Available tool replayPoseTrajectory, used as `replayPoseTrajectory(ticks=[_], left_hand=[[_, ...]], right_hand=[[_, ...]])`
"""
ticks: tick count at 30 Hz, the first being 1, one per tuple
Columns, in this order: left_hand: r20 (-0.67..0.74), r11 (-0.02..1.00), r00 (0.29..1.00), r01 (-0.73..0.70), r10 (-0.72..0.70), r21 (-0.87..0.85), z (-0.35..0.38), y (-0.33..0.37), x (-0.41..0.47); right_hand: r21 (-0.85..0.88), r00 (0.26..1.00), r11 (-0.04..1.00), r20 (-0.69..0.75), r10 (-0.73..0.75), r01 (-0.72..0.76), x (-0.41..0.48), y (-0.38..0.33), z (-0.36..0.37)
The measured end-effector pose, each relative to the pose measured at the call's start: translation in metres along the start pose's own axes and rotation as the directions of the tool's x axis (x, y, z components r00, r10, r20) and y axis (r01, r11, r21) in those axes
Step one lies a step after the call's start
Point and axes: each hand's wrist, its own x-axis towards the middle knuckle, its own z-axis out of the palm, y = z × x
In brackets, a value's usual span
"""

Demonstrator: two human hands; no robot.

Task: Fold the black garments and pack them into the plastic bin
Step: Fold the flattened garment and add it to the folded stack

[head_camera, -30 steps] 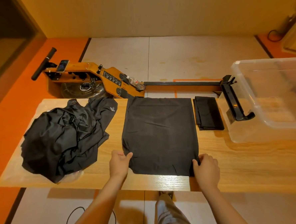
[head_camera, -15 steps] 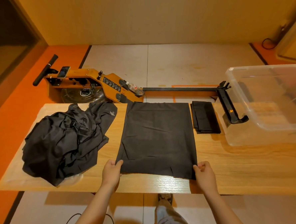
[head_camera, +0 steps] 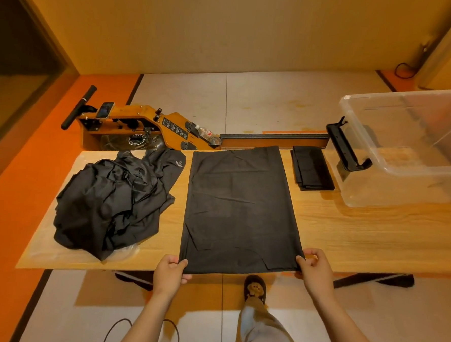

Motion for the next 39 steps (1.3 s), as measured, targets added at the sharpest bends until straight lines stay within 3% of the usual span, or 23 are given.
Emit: replayPoseTrajectory(ticks=[6, 12, 23, 28, 35, 39], left_hand=[[0.018, 1.0, 1.0, 0.008, -0.008, -0.025, -0.014, -0.033, -0.026], [0.035, 0.994, 0.999, -0.018, 0.022, -0.109, -0.028, -0.05, -0.04], [0.078, 0.938, 0.997, 0.036, -0.01, -0.344, -0.036, -0.013, -0.029], [0.058, 0.864, 0.998, 0.027, 0.003, -0.503, -0.03, 0.053, 0.014], [0.034, 0.775, 0.998, 0.06, -0.049, -0.63, -0.001, 0.179, 0.12], [-0.084, 0.883, 0.995, 0.001, -0.046, -0.469, 0.025, 0.179, 0.154]], right_hand=[[-0.01, 0.999, 0.999, -0.026, -0.034, 0.033, -0.033, 0.024, -0.002], [0.086, 0.997, 0.994, -0.007, -0.071, 0.072, -0.062, 0.03, -0.006], [0.249, 0.999, 0.968, -0.003, -0.039, 0.039, -0.057, -0.01, -0.003], [0.326, 0.999, 0.945, 0.005, -0.035, 0.031, -0.009, -0.076, 0.002], [0.44, 0.997, 0.896, 0.067, 0.04, -0.066, 0.13, -0.174, 0.047], [0.248, 0.988, 0.96, 0.107, 0.108, -0.132, 0.172, -0.172, 0.074]])
